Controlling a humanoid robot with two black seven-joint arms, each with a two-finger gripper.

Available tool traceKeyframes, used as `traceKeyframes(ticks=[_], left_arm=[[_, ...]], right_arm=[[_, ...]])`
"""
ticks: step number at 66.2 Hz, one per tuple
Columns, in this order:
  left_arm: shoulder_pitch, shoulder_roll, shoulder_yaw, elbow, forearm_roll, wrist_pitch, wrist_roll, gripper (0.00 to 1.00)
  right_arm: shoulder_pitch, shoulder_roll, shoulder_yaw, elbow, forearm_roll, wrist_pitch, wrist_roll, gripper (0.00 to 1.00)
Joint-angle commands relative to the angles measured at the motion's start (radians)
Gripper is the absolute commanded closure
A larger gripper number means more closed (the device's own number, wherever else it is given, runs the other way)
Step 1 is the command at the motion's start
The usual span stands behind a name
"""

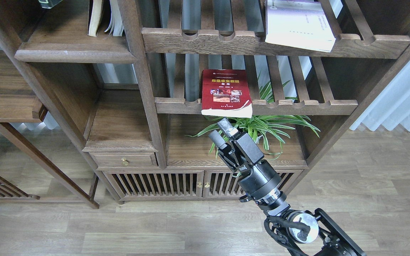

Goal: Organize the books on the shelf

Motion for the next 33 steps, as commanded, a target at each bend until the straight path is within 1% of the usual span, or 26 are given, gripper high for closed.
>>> traceKeyframes(ticks=[1,12,23,33], left_arm=[[-0.032,-0.004,0.046,0.037,0.000,0.000,-0.004,0.99],[-0.048,-0.021,0.089,0.078,0.000,0.000,-0.024,0.99],[-0.055,-0.049,0.123,0.095,0.000,0.000,-0.027,0.99],[-0.052,-0.059,0.137,0.094,0.005,0.000,-0.053,0.99]], right_arm=[[0.000,0.000,0.000,0.007,0.026,0.000,0.000,0.01],[0.000,0.000,0.000,0.007,0.028,0.000,0.002,0.01],[0.001,0.000,0.000,0.008,0.030,0.000,0.005,0.01],[0.000,0.000,0.000,0.019,0.033,0.000,0.005,0.01]])
